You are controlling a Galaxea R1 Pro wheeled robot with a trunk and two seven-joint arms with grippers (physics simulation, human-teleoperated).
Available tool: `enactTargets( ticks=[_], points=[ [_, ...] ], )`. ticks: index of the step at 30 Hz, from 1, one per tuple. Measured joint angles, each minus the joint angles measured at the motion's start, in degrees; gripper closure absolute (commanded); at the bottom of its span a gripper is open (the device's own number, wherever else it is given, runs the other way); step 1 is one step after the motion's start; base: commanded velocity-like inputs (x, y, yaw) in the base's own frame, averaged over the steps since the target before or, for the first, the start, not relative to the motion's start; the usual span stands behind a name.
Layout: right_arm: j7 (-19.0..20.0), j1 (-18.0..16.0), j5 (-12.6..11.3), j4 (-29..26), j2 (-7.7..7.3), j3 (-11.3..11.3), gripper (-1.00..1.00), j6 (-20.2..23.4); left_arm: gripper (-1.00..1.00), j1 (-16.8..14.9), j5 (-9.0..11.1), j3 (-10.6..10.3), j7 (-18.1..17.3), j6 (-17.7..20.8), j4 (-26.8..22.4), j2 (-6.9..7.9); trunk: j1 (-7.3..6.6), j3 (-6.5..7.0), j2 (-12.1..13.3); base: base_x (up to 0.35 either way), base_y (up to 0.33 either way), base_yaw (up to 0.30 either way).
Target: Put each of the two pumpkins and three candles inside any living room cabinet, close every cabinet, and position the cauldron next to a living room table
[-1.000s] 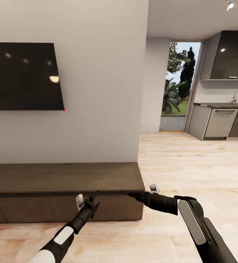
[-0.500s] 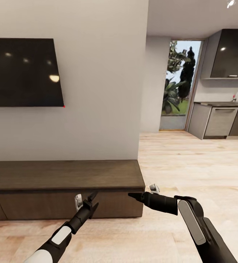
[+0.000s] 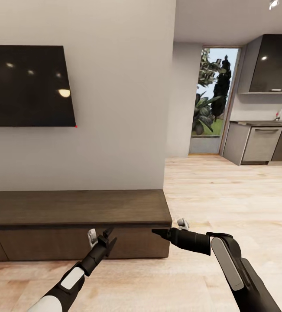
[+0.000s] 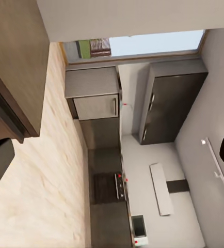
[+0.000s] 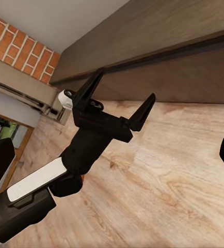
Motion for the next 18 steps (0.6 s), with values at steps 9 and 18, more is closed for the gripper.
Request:
enactTargets(
  ticks=[9, 18],
  points=[
    [-0.04, 0.0, 0.04, 0.03, 0.0, 0.0, -1.0, 0.01, -1.0, 0.0, -0.33, -0.01, -0.21, 0.0, -0.03, 0.31, -0.03, 0.0, 0.0, 0.221, -0.028, 0.0],
    [-0.04, 0.0, 0.04, 0.04, 0.0, 0.0, -1.0, 0.0, -1.0, 0.0, -0.33, 0.0, -0.17, -0.01, 0.0, 0.34, -0.01, 0.0, 0.0, 0.18, -0.036, 0.0]
  ],
)
